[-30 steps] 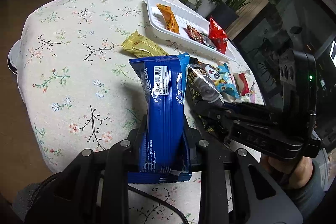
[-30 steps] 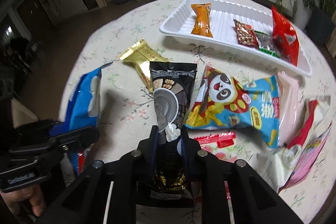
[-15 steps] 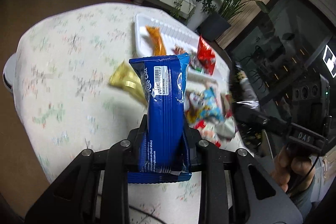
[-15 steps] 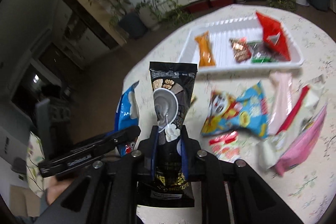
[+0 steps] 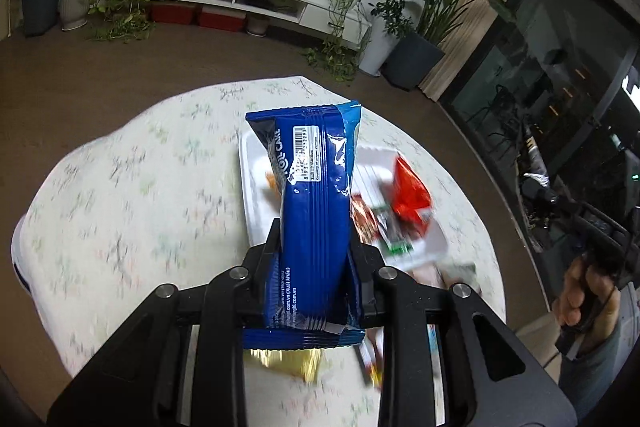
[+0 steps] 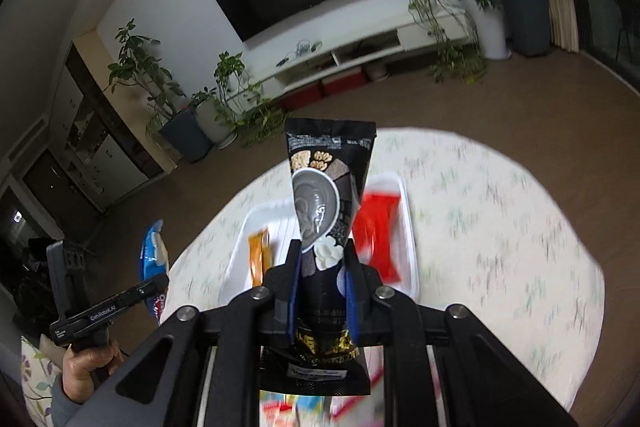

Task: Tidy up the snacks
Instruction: 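Carry both packets into the white tray and open both tools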

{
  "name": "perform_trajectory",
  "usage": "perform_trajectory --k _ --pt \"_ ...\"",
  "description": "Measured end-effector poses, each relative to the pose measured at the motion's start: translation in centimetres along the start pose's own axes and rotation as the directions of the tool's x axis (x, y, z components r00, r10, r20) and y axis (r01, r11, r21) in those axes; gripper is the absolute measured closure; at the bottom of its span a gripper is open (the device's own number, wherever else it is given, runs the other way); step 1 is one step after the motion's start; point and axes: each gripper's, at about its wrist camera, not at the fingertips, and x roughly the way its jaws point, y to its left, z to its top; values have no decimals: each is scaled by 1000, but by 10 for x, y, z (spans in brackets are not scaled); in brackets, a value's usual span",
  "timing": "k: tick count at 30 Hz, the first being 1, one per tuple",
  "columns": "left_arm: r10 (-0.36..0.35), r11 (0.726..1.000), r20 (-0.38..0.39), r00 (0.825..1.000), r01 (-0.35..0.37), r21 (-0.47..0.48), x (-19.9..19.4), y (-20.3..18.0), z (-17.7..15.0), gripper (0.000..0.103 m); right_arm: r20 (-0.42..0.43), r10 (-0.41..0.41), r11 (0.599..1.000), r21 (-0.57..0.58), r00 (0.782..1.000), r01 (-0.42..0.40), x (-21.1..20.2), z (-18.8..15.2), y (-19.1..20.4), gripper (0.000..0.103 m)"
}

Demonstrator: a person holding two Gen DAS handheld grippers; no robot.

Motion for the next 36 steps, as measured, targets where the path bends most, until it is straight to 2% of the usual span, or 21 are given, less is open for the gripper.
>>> perform_trajectory --k 6,10,17,30,36 --pt "44 998 -63 997 -42 38 64 -7 34 79 -92 28 997 -73 995 -34 69 18 39 84" --pt "61 998 -101 993 -58 34 99 -3 34 79 -164 13 994 -105 986 -31 113 11 54 84" --pt "71 997 -146 987 -69 21 137 5 22 79 -248 -34 992 -123 968 3 164 -12 53 84" --pt "79 997 -176 981 -79 5 172 23 13 76 -310 -117 984 -167 943 67 200 -36 44 83" --pt "71 997 -184 980 -68 21 178 23 16 76 -325 -135 981 -173 936 82 209 -44 45 80"
